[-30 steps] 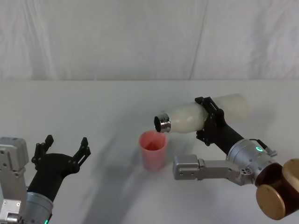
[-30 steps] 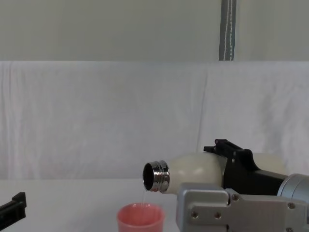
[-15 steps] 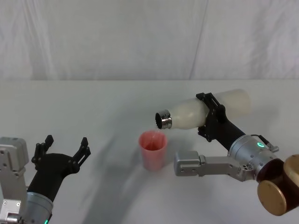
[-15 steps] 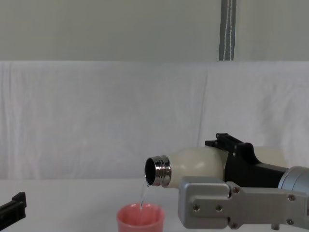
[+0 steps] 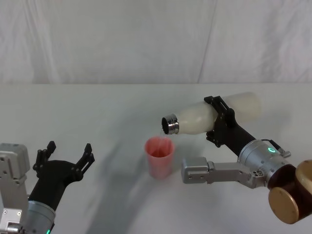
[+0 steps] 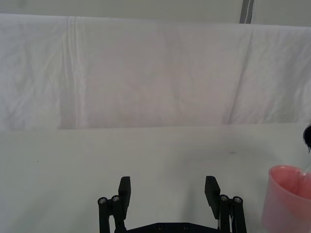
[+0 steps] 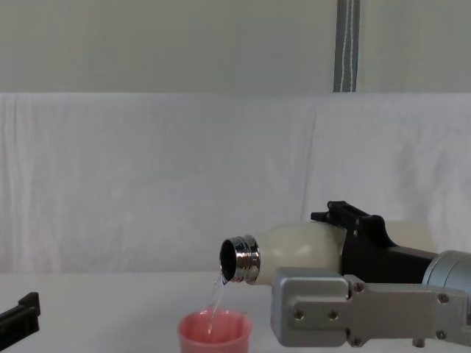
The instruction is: Grasp the thermos with one hand and pour water into the cup lid.
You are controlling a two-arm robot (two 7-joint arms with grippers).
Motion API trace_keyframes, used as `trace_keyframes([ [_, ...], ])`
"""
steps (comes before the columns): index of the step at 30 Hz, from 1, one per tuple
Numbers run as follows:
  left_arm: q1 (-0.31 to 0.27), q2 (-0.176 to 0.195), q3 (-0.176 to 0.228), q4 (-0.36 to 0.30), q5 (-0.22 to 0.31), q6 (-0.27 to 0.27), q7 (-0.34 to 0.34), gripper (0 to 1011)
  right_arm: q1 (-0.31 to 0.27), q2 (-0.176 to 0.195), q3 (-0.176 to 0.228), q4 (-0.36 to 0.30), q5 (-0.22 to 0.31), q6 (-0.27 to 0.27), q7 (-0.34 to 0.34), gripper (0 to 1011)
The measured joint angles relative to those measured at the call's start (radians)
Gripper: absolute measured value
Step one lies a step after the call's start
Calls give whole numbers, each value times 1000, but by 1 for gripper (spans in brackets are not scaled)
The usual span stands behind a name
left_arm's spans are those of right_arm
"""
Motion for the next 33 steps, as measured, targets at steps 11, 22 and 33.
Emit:
trace_keyframes([
  [11,0,0,0,0,0,0,0,1001,5,2,-5,1,-4,0,4,961],
  [22,0,0,0,0,0,0,0,1001,10,3,-4,1,-4,1,6,961],
  [33,0,0,0,0,0,0,0,1001,9,3,1,3,0,2,5,961],
])
